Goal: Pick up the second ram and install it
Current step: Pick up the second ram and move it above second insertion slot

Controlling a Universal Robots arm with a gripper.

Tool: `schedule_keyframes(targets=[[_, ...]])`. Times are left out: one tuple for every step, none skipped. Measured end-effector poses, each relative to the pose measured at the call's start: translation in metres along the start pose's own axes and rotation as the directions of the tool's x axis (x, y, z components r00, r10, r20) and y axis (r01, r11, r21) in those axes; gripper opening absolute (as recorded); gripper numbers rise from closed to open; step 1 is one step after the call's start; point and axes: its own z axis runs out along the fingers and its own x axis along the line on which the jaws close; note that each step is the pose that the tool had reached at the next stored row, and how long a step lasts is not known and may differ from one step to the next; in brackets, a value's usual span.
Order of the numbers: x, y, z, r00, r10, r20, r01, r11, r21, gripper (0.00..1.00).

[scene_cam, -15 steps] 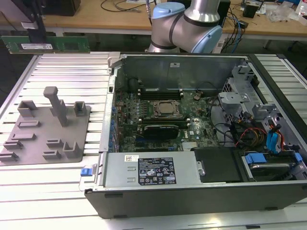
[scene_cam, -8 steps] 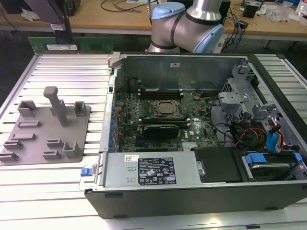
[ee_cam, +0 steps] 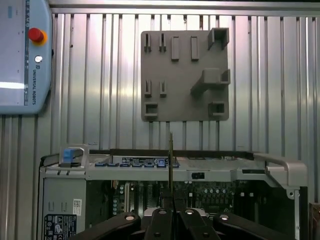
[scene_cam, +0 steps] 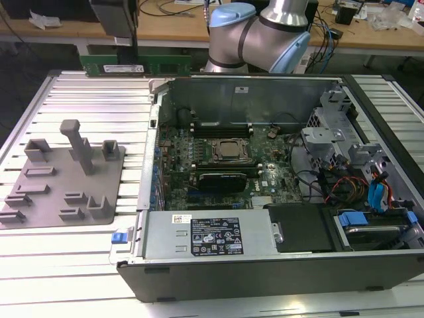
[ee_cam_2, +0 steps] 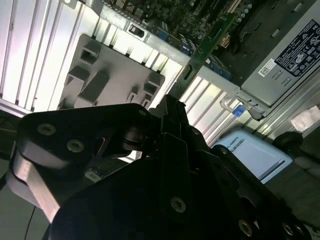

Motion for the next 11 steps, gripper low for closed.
schedule_keyframes(targets=[[0.0001, -0.0052, 0.0001, 1.0000, 0.000, 0.0000, 0.000, 1.0000, 0.0000, 0.09], [0.0001, -0.0089, 0.0003, 1.0000, 0.000, 0.0000, 0.000, 1.0000, 0.0000, 0.09], [0.0001, -0.0117, 0.0004, 1.0000, 0.000, 0.0000, 0.000, 1.0000, 0.0000, 0.09], [0.0002, -0.0162, 0.0006, 1.0000, 0.000, 0.0000, 0.000, 1.0000, 0.0000, 0.09], [0.0003, -0.0210, 0.0008, 1.0000, 0.000, 0.0000, 0.000, 1.0000, 0.0000, 0.09], [0.0003, -0.0246, 0.0011, 1.0000, 0.000, 0.0001, 0.000, 1.0000, 0.0000, 0.09], [0.0004, -0.0284, 0.0013, 1.0000, 0.000, 0.0000, 0.000, 1.0000, 0.0000, 0.09], [0.0004, -0.0309, 0.0014, 1.0000, 0.000, 0.0000, 0.000, 1.0000, 0.0000, 0.09], [0.0005, -0.0360, 0.0018, 1.0000, 0.000, 0.0000, 0.000, 1.0000, 0.0000, 0.09], [0.0005, -0.0394, 0.0021, 1.0000, 0.000, 0.0000, 0.000, 1.0000, 0.0000, 0.09], [0.0006, -0.0419, 0.0023, 1.0000, 0.000, 0.0000, 0.000, 1.0000, 0.0000, 0.09]])
